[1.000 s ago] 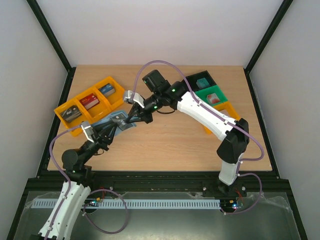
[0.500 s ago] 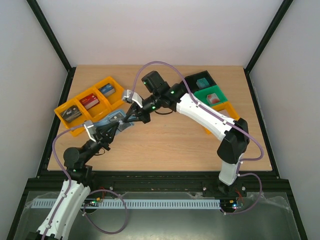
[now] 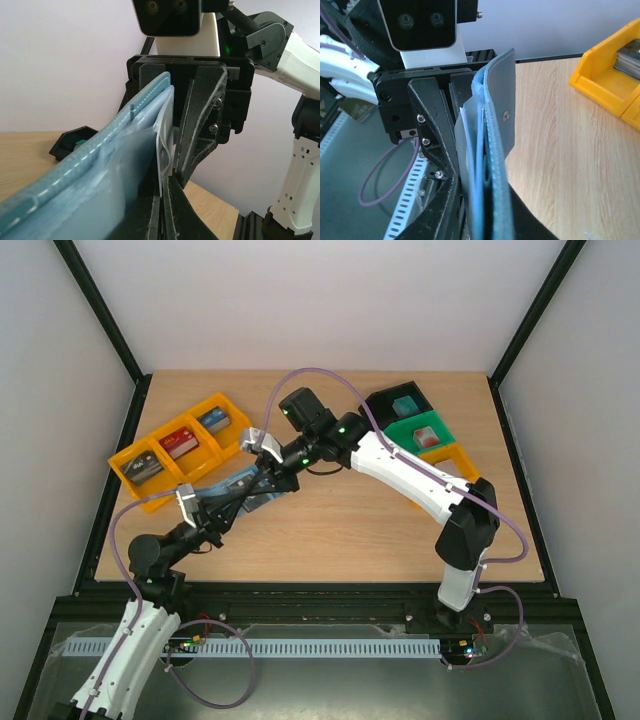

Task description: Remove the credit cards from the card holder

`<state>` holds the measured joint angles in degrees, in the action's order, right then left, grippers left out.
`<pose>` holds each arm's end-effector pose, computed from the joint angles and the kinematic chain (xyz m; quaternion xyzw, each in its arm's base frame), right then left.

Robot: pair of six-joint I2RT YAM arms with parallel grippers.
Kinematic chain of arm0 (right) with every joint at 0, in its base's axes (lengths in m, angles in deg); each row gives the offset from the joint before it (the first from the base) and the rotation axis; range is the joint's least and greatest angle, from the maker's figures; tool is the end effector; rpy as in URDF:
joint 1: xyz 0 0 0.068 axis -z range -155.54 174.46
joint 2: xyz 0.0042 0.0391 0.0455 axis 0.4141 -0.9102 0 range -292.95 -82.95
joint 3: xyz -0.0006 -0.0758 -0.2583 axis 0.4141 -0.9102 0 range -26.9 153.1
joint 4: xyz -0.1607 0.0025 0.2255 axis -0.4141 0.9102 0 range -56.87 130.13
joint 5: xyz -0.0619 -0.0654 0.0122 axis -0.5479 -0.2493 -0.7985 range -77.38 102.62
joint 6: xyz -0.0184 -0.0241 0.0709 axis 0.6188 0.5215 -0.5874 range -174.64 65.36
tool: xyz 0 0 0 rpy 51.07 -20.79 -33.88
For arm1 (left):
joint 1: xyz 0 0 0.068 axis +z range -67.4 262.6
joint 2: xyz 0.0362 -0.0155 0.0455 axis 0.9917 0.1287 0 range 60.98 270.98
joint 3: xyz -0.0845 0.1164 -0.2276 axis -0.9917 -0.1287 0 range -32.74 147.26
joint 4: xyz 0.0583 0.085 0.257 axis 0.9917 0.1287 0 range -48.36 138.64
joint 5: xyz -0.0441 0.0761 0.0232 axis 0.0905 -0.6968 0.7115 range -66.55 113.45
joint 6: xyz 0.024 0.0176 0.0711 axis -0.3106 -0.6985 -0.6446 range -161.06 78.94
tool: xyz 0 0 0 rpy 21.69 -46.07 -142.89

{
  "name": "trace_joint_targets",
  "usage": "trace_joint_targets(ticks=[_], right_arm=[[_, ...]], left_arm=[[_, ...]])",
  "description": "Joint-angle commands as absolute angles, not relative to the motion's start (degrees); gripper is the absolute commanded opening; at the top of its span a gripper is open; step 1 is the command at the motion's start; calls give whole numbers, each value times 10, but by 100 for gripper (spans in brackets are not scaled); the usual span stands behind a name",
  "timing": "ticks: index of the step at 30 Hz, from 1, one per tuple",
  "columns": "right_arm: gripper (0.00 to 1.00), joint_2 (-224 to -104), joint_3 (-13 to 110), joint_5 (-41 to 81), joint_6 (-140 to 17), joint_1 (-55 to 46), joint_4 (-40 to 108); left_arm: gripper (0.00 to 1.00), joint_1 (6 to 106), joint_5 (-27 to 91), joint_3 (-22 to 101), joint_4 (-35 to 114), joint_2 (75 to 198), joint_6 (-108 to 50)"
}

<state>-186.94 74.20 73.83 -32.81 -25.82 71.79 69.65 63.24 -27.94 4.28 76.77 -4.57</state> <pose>0.2280 0.3645 0.3428 -0.6309 0.5115 0.5369 0.2283 0.1359 -0.0745 0.2486 0.1820 0.5443 -0.4971 0.6508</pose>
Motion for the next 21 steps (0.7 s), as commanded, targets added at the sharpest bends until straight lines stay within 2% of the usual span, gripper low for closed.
trace_joint_targets(ticks=[1,3,4,5,12,21], right_arm=[[11,-1845,737,763,-308,-264,730],[3,-1840,740,746,-300,-261,741],[2,-1836,741,740,-298,-259,743],[2,-1831,742,740,-296,-256,744],[2,-1817,742,749,-298,-250,737],[2,-1797,741,742,-280,-235,755]], left_arm=[[2,698,640,-262,33,766,-47],[2,701,638,-263,31,766,-42],[3,702,637,-264,31,766,-38],[2,704,636,-264,30,766,-34],[19,709,640,-270,36,748,-21],[19,713,640,-269,51,738,-23]])
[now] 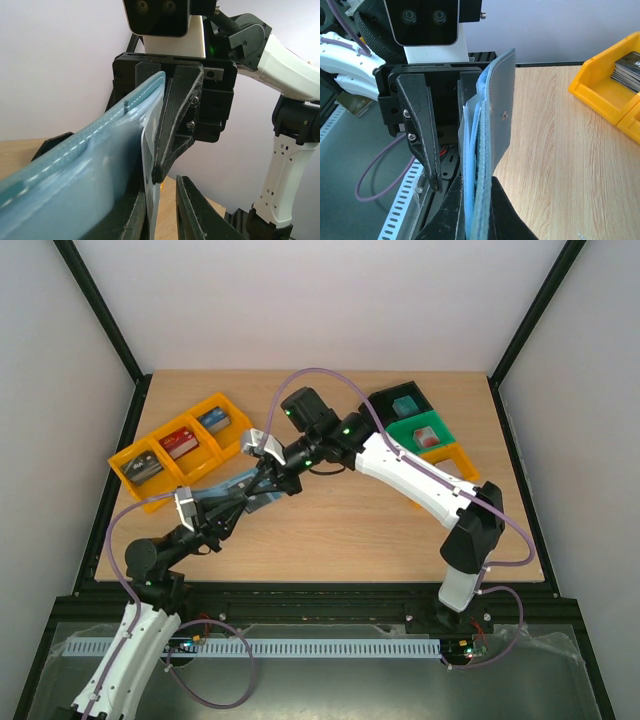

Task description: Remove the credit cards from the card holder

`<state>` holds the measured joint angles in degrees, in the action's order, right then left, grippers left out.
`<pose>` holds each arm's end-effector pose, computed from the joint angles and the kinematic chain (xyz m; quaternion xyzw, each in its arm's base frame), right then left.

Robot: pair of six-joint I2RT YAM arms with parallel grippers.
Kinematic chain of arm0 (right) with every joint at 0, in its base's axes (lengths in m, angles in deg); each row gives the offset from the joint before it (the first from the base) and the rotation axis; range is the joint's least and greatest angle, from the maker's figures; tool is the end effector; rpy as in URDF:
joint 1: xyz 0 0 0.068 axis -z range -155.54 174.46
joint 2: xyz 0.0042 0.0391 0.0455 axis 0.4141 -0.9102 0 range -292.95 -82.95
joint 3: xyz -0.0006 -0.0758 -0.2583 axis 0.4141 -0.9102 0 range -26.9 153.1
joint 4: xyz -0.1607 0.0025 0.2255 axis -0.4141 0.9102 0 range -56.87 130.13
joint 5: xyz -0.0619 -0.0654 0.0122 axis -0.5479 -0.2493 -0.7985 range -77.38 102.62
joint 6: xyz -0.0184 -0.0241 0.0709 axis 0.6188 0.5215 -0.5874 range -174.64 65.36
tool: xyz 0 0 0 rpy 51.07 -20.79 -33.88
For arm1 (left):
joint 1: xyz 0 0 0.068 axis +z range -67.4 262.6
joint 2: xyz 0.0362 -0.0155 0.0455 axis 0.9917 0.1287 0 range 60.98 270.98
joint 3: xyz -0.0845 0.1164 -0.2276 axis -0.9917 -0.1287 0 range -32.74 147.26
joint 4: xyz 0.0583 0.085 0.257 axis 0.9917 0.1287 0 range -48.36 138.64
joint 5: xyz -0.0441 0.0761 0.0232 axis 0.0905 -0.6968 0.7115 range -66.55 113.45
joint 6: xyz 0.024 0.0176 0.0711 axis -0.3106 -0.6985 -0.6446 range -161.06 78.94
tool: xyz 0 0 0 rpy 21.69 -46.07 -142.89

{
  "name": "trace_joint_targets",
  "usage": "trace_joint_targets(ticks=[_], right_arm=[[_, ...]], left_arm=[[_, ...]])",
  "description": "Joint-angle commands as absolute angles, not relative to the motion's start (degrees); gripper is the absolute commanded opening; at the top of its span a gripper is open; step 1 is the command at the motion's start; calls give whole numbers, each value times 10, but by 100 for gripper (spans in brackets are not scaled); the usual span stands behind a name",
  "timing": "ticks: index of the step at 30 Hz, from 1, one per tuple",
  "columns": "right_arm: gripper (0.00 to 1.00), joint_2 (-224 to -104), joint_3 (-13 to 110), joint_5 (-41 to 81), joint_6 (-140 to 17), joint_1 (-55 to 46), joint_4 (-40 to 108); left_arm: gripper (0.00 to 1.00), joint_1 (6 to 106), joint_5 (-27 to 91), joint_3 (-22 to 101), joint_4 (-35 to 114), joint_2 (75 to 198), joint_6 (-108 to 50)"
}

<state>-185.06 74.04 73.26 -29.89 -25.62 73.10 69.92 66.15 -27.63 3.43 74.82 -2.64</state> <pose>0.2238 0.3566 0.3528 -0.6434 0.4973 0.5268 0.2476 0.1280 -0.0745 0.2555 0.2020 0.5276 -0.5125 0.6467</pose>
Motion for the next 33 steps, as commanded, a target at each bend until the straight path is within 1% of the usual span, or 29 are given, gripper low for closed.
trace_joint_targets(ticks=[1,9,16,19,23,29,32,33], right_arm=[[2,-1795,740,742,-279,-231,756],[2,-1788,733,740,-283,-228,758],[2,-1795,720,769,-314,-229,720],[2,-1800,709,770,-338,-236,687],[2,-1812,718,768,-342,-247,683],[2,-1824,734,773,-342,-254,688],[2,-1827,731,772,-345,-261,688],[2,-1828,733,772,-347,-262,688]], left_arm=[[19,714,640,-270,51,737,-24],[19,715,642,-271,49,744,-27],[23,706,651,-269,28,758,-42],[23,697,652,-266,19,776,-52],[22,688,647,-266,12,785,-58],[15,685,632,-267,21,781,-52],[8,685,632,-267,22,779,-52],[4,684,631,-267,22,778,-52]])
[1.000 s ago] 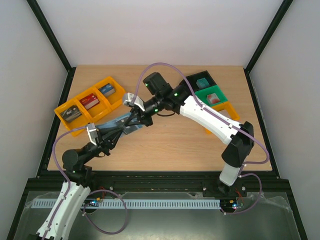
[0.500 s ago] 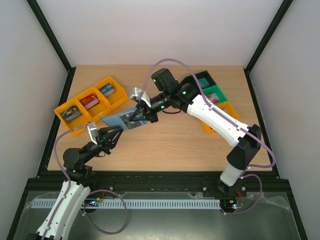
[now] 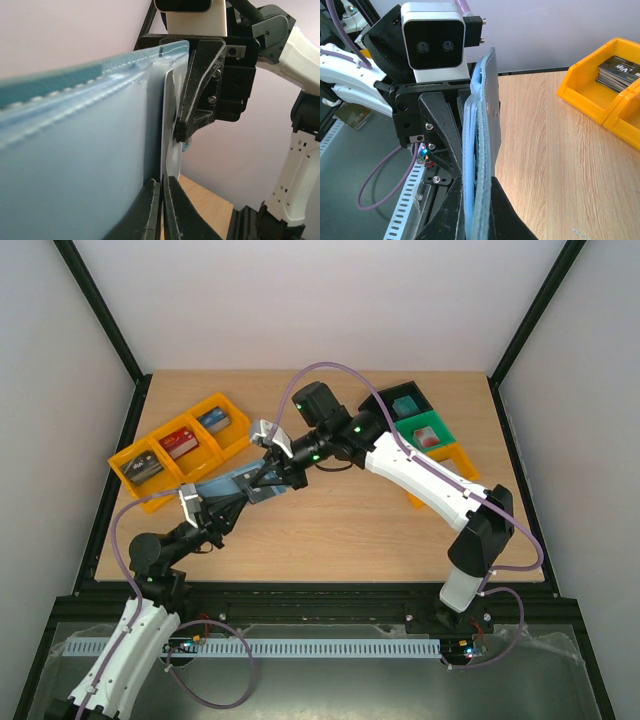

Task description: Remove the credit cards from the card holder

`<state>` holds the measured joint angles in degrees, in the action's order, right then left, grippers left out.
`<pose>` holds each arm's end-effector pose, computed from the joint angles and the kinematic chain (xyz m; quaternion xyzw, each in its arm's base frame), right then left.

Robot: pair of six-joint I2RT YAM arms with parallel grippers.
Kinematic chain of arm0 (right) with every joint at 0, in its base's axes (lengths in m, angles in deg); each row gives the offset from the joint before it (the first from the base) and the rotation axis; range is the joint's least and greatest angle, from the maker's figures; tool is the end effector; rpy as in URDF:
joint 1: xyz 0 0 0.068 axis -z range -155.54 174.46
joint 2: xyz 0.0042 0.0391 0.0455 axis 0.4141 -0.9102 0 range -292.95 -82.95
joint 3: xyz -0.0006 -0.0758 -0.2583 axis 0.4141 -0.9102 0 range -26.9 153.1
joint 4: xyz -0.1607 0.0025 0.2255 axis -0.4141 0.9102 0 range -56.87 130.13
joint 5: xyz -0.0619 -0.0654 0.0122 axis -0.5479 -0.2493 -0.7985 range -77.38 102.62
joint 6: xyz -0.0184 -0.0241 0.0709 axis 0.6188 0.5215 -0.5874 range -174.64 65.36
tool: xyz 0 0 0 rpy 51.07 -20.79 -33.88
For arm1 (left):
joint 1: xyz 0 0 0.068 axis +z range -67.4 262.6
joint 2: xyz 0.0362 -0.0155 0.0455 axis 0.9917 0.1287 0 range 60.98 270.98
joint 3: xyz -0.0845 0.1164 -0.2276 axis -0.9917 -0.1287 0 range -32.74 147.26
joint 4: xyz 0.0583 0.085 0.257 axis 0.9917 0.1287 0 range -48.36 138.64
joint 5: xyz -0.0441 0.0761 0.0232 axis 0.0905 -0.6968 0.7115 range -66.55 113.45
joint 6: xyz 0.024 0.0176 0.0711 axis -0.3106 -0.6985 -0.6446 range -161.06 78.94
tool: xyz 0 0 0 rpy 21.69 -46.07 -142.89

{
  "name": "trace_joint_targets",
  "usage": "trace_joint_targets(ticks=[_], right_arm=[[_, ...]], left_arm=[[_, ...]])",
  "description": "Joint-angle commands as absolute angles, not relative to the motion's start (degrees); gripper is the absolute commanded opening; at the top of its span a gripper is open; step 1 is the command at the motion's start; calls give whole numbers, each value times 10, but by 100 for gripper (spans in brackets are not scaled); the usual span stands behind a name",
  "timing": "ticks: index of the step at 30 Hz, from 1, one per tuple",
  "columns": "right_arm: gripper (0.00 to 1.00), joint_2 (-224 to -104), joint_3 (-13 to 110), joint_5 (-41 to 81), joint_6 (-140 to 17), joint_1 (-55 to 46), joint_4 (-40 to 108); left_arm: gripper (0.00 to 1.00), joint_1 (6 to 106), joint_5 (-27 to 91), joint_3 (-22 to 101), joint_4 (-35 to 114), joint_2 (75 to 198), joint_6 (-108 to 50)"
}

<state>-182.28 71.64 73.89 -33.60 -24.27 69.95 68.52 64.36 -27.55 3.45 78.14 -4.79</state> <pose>0.2258 0.3446 0.3624 -0.6261 0.5046 0.5349 0.2594 0.1354 -0.0784 0.2494 0.1959 0.5429 -0.5055 0.6414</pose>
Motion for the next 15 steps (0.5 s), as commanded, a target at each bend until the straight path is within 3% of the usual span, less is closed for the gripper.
trace_joint_targets(ticks=[1,15], right_arm=[[2,-1829,733,773,-348,-264,688],[8,-1811,722,760,-318,-258,700]], left_arm=[[3,685,630,-267,22,777,-52],[2,691,601,-265,23,765,-19]])
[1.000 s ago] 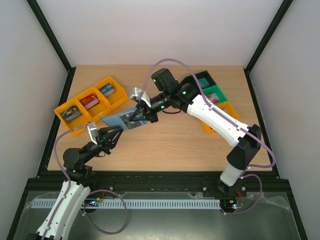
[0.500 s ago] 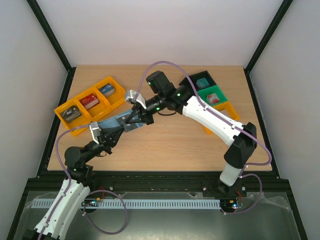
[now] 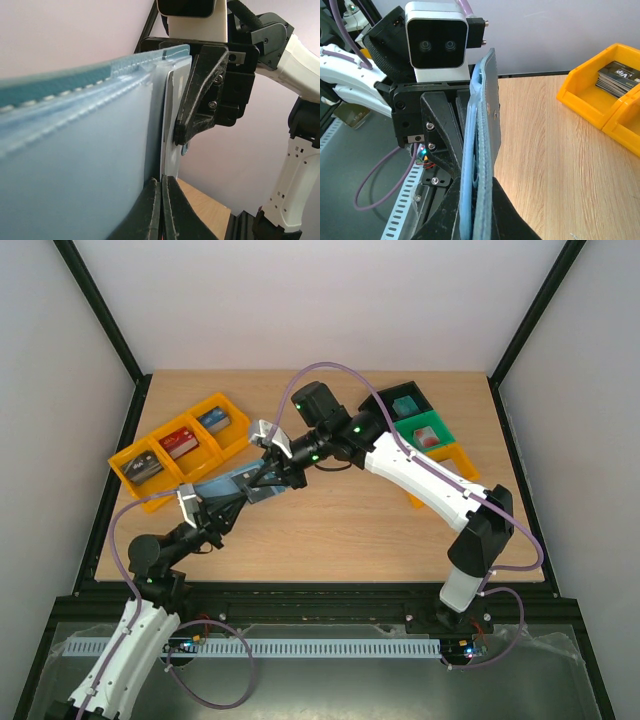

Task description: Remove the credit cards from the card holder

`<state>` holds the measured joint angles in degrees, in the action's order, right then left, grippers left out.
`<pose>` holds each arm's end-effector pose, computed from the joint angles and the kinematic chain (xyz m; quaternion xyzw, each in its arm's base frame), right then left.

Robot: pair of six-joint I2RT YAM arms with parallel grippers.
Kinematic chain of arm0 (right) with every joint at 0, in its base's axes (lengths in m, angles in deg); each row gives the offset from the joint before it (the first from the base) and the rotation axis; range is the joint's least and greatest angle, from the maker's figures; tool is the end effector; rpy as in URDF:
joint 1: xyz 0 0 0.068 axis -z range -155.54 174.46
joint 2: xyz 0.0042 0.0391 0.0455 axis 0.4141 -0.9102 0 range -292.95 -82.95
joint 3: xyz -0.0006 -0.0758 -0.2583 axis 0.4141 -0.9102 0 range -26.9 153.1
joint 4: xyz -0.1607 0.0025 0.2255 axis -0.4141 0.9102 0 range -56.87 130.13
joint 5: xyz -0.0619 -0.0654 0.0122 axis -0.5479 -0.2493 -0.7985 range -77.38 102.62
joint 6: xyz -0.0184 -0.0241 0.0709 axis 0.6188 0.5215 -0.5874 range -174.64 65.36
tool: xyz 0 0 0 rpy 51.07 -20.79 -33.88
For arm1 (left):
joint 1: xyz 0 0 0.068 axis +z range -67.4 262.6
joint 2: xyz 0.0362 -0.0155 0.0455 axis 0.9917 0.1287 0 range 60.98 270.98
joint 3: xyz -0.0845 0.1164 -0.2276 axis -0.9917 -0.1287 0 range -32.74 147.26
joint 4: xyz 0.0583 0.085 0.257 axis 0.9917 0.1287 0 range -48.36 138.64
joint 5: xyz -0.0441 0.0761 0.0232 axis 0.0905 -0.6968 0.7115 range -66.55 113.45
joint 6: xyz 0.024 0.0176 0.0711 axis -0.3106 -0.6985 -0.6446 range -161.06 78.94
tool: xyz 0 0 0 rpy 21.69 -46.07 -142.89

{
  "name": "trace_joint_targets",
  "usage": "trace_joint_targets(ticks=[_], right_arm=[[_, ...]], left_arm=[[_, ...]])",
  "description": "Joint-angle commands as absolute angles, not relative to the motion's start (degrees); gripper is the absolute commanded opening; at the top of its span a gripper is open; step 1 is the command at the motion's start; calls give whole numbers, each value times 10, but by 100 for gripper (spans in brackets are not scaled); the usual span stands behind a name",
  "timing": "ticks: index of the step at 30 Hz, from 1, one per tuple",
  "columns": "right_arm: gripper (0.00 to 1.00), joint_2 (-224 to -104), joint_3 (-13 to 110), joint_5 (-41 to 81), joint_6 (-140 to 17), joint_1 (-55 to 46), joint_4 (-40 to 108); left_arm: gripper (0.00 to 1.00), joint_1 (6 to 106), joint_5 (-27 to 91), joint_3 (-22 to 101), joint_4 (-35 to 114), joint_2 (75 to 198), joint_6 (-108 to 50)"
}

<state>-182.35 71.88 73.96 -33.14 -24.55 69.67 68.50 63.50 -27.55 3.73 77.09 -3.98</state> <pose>0.2245 0.3462 0.3638 -0.6300 0.4979 0.5348 0.2631 0.1339 -0.0773 0.2515 0.1883 0.5393 -0.5074 0.6452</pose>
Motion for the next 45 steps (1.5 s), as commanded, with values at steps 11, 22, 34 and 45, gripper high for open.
trace_joint_targets(ticks=[11,22,34,45], right_arm=[[5,-1787,710,759,-325,-227,699],[2,-1796,699,792,-358,-229,661],[2,-1797,698,791,-371,-253,639],[2,-1793,700,782,-353,-256,650]], left_arm=[[3,718,620,-265,26,766,-20],[4,700,614,-268,33,774,-36],[15,683,615,-269,31,788,-46],[2,678,609,-267,34,783,-36]])
